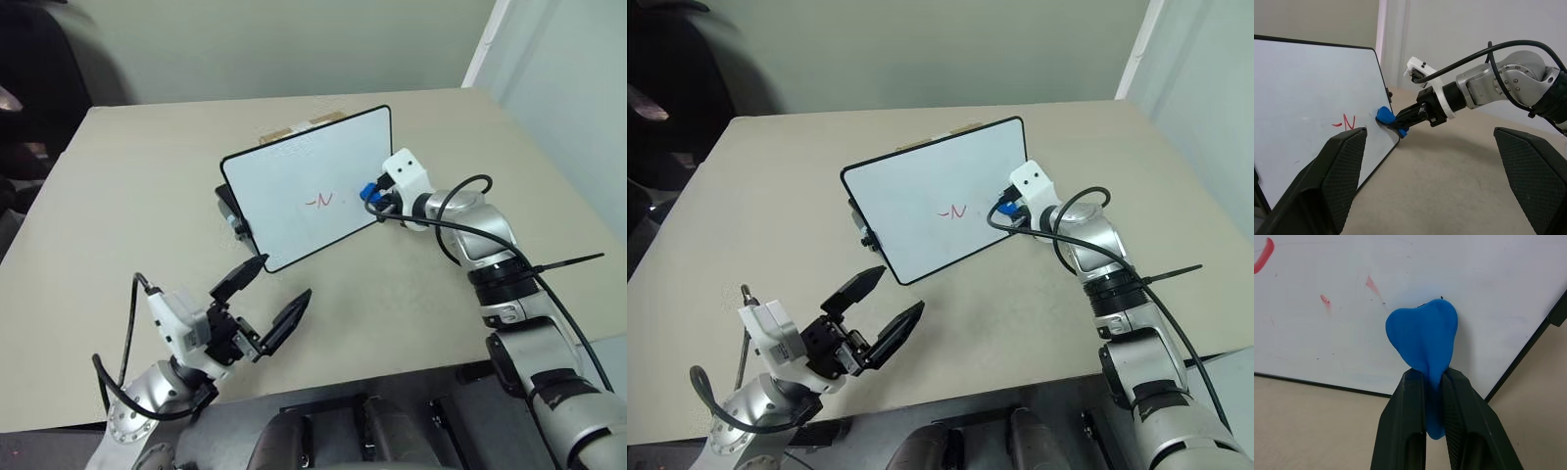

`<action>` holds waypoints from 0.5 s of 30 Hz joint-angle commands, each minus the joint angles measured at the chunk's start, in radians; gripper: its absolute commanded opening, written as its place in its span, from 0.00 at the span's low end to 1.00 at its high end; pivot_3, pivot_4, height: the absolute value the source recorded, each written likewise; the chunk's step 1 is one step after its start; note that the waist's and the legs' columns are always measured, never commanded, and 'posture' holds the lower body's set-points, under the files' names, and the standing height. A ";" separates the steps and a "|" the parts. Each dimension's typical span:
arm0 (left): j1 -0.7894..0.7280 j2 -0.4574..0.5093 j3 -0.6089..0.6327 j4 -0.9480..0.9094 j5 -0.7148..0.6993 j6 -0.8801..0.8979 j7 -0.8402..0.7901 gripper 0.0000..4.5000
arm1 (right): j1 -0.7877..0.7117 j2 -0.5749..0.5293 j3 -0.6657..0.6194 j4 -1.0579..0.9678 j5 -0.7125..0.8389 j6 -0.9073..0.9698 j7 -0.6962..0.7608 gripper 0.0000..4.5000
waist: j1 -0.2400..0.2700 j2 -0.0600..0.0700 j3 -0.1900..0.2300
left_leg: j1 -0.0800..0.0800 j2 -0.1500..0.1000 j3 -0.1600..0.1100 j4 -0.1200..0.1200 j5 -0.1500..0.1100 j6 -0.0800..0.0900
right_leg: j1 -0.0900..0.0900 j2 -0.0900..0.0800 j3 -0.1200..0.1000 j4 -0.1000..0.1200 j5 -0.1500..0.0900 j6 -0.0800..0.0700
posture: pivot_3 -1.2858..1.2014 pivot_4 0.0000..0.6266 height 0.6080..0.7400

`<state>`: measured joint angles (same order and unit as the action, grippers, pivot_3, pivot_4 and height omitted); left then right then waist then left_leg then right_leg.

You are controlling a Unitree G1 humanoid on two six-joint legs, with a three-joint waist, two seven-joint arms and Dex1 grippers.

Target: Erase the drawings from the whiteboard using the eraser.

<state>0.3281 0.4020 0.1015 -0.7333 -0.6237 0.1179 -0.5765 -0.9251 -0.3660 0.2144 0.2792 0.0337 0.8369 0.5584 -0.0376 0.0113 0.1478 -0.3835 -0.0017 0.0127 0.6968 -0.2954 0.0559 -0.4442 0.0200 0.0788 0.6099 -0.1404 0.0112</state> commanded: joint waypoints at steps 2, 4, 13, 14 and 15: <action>-0.005 -0.005 -0.005 -0.012 0.006 -0.011 0.001 1.00 | 0.011 0.015 0.023 -0.074 -0.009 0.020 -0.002 0.07 | 0.000 0.000 0.000 | 0.000 0.000 0.000 0.000 0.000 0.000 | 0.000 0.000 0.000 0.000 0.000 0.000 | 0.52 0.24 1.00; -0.004 -0.005 -0.003 -0.012 0.004 -0.012 0.000 1.00 | 0.035 0.027 0.052 -0.133 -0.001 0.030 0.018 0.07 | -0.002 0.000 0.000 | 0.000 0.000 0.000 0.000 0.000 0.001 | 0.000 0.000 0.000 0.000 0.000 0.000 | 0.52 0.24 1.00; -0.012 -0.009 -0.005 -0.005 0.003 -0.012 -0.002 1.00 | 0.040 0.099 0.081 -0.287 0.028 0.100 0.020 0.07 | -0.004 0.000 0.000 | 0.000 0.000 0.000 -0.002 0.000 0.000 | -0.002 0.001 0.000 0.000 0.000 0.000 | 0.52 0.24 1.00; -0.012 -0.010 -0.004 -0.004 0.003 -0.013 -0.003 1.00 | 0.034 0.096 0.074 -0.269 0.023 0.095 0.015 0.07 | -0.004 0.000 0.000 | 0.000 0.000 0.000 -0.002 0.000 0.000 | -0.002 0.001 0.000 0.000 0.000 0.000 | 0.52 0.24 1.00; -0.012 -0.010 -0.004 -0.003 0.003 -0.013 -0.004 1.00 | 0.023 0.086 0.059 -0.228 0.011 0.093 -0.002 0.07 | -0.003 0.000 0.000 | 0.000 0.000 0.000 -0.001 0.000 0.000 | -0.002 0.001 0.000 0.000 -0.001 0.000 | 0.52 0.24 1.00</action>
<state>0.3179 0.3944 0.0984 -0.7223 -0.6234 0.1178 -0.5790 -0.8625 -0.2686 0.2990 0.0398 0.0534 0.9376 0.5706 -0.0404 0.0113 0.1478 -0.3839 -0.0016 0.0128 0.6961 -0.2952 0.0557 -0.4460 0.0205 0.0788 0.6093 -0.1410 0.0113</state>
